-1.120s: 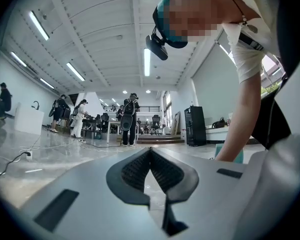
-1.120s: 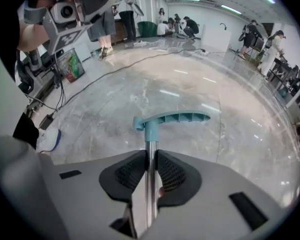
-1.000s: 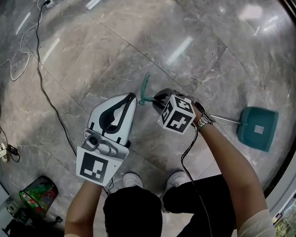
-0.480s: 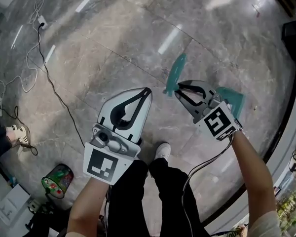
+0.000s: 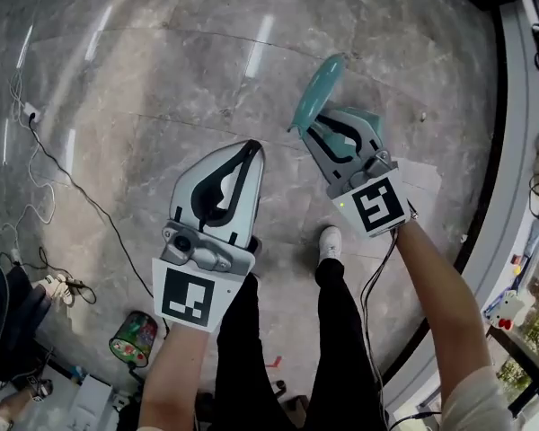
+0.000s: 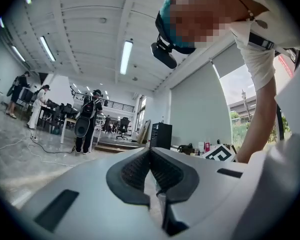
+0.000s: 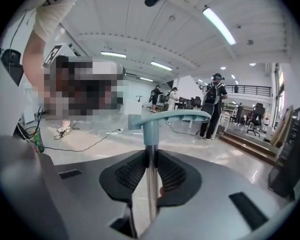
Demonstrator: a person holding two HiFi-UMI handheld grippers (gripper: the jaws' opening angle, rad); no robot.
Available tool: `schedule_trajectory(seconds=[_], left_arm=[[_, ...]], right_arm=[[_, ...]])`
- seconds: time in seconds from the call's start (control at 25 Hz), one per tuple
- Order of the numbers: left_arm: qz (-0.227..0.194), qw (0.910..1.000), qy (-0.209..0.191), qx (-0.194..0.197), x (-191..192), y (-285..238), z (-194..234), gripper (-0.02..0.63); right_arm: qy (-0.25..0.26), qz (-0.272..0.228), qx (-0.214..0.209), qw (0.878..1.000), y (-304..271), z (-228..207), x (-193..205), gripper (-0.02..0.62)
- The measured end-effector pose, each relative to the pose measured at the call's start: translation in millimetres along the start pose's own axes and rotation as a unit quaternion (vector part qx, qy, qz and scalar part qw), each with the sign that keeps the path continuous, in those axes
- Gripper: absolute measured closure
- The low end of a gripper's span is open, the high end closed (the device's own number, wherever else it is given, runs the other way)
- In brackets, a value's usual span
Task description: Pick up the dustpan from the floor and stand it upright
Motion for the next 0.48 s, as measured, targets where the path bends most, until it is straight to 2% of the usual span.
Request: schedule_trajectory(seconds=[0.12,0.24,0.36,0.48], left_arm=[[0.015,0.9997,-0.01,0.017,5,-34,-52,0.595],[0.02,0.9998,0.009,0.003,10,-65,-99,0.595],[0.02,0.9996,0.013,0.011,7,-97,-141,0.595],[0.021,0.9995,0.005,0.024,2,-129,-169,0.595]], right_arm=[[-0.022,-0.011,0.029,0.999,49,-29,13,0.506],[-0.028,0.003,0.033,0.999,96,-62,33,0.505],[-0.079,0.01,0.045,0.996,133,-83,53,0.505],[-0.101,-0.003,0.05,0.994,147,-95,56,0.505]])
Point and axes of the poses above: the fingertips, and each gripper's own axes: y backward along the fingers, z to its left, x out of its underside, the point moved 5 cm from there along y, backward along the fingers, and after that the axes turned 5 degrees about y, right-handed, at the moved point
